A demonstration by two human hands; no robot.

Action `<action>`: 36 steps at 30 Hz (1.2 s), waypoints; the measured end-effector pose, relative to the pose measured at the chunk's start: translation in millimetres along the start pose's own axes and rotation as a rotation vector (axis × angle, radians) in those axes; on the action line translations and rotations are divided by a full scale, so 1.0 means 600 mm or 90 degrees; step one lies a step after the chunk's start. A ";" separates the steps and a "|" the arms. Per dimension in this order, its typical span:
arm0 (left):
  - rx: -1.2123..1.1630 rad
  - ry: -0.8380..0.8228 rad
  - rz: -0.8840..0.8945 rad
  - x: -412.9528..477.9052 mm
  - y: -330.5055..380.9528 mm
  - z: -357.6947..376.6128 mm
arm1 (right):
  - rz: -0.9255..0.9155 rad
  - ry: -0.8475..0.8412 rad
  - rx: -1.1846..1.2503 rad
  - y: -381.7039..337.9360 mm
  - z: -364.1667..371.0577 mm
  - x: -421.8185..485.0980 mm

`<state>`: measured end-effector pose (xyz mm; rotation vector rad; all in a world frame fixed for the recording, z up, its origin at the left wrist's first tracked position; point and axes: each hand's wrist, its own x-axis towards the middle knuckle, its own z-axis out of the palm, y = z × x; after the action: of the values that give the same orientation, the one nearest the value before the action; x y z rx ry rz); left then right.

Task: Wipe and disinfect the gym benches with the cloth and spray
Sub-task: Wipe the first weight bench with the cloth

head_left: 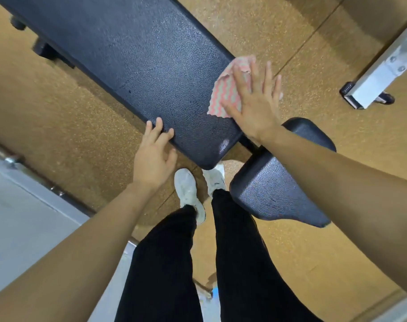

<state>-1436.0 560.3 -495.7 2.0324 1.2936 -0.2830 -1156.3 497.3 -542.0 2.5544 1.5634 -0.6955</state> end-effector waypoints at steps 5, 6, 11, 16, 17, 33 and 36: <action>-0.019 -0.023 0.006 0.000 -0.004 -0.008 | -0.062 -0.027 -0.052 -0.034 -0.003 0.002; -0.033 -0.028 -0.001 0.001 -0.004 -0.011 | -0.082 -0.034 -0.066 -0.047 0.002 -0.002; -0.124 -0.009 -0.002 0.011 -0.024 -0.049 | -0.170 -0.069 -0.086 -0.135 0.051 -0.061; -0.056 0.088 0.020 0.083 -0.052 -0.107 | -0.179 -0.076 -0.061 -0.207 0.088 -0.117; -0.039 0.099 0.020 0.105 -0.058 -0.121 | -0.184 -0.073 -0.048 -0.208 0.089 -0.117; 0.179 0.090 0.029 0.242 -0.150 -0.205 | 0.066 0.010 -0.060 -0.192 -0.019 0.137; 0.201 0.087 0.036 0.242 -0.149 -0.209 | -0.006 0.004 -0.051 -0.230 0.000 0.114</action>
<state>-1466.2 768.7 -519.2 2.3866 1.3380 -0.3445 -1248.8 620.6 -545.8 2.4961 1.5725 -0.6132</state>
